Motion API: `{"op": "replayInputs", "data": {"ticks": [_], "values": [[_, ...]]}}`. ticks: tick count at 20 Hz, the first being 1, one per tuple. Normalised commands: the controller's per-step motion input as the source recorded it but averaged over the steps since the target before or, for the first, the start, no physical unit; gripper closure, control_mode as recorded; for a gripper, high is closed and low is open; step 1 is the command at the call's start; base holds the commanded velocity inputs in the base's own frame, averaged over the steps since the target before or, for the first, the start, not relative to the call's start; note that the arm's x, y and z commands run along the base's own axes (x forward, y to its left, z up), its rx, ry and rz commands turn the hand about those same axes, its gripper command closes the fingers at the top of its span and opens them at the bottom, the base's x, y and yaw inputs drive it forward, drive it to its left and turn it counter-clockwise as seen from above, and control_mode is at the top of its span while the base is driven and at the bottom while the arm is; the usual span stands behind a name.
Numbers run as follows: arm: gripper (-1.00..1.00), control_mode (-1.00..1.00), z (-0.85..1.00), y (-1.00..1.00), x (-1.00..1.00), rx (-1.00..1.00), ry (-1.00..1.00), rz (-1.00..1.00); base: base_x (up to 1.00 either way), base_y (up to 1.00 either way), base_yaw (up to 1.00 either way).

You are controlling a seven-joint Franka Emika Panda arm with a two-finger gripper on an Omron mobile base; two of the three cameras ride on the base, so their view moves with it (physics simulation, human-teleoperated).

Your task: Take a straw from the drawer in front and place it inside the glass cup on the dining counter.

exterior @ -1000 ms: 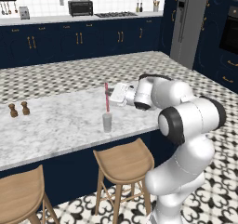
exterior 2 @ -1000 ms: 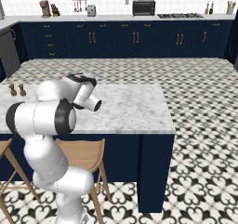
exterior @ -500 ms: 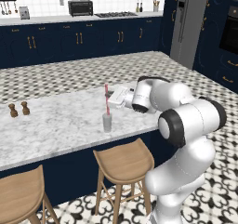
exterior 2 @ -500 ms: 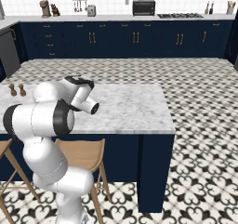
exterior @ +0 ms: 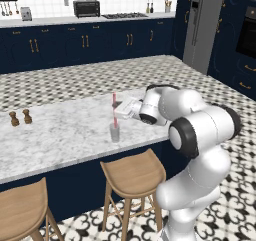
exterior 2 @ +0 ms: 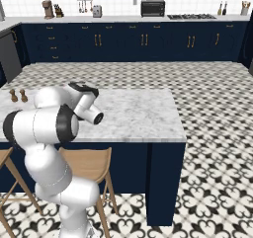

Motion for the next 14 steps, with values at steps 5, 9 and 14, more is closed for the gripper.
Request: {"op": "replayInputs", "data": {"ticks": [5,9,14], "values": [[1.0,-1.0,-0.15,0.0,0.18,0.0,0.0,-0.01,0.0,0.0,0.0],[1.0,-1.0,-0.06,-0.01,0.05,-0.01,0.0,-0.01,0.0,0.0,0.0],[1.0,-1.0,0.0,-0.11,-0.11,-0.03,-0.03,-0.01,0.0,0.0,0.0]]}}
